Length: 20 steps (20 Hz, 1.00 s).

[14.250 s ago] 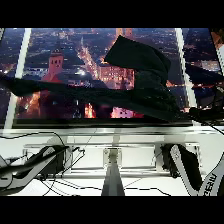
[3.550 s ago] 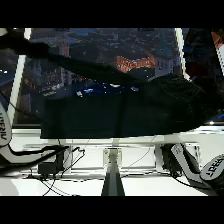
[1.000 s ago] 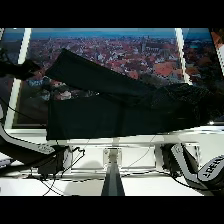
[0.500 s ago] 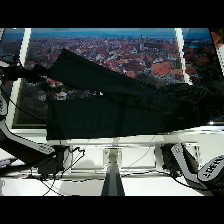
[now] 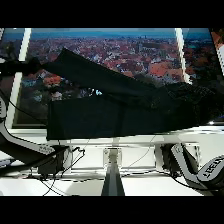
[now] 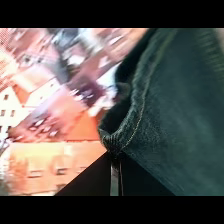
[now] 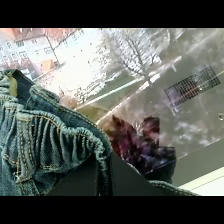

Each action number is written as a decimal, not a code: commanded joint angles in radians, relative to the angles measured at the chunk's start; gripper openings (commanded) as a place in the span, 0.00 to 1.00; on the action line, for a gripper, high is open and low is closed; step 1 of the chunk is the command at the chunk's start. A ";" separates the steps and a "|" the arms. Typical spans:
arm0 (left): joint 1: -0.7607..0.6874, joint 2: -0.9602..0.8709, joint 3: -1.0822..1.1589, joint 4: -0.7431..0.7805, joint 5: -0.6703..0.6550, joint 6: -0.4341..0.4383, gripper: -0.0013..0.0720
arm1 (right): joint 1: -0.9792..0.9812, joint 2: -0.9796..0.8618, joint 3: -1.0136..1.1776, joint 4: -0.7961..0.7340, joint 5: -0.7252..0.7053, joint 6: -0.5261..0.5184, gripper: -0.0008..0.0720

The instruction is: Fold the clothes and pants, and hang the long-sleeved shirts on hangers.

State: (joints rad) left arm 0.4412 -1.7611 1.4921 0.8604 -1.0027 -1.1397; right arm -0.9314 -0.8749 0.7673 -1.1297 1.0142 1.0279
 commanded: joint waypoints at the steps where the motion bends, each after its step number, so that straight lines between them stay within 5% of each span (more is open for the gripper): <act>1: 0.006 0.098 0.062 -0.005 -0.142 0.002 0.05 | 0.000 0.002 0.002 0.003 -0.017 0.000 0.05; 4: 0.007 0.243 0.113 0.001 -0.296 0.003 0.05 | 0.000 0.002 0.001 -0.004 -0.047 0.000 0.05; 7: 0.025 0.424 0.115 0.090 -0.297 -0.007 0.05 | 0.000 0.002 0.002 -0.004 -0.097 0.000 0.05; 13: 0.078 0.760 0.112 0.362 -0.387 -0.169 0.05 | 0.000 0.002 0.001 -0.003 -0.133 0.000 0.05; 17: 0.071 0.807 0.031 0.573 -0.631 -0.234 0.05 | 0.001 0.001 0.001 0.000 -0.135 0.001 0.05; 20: 0.066 0.760 -0.142 0.512 -0.541 -0.234 0.05 | 0.000 0.001 0.001 0.000 -0.135 0.000 0.05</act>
State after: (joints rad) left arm 0.5102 -0.9909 1.4666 1.3483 -1.5410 -1.3476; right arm -0.9314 -0.8738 0.7685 -1.1316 0.8814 1.0279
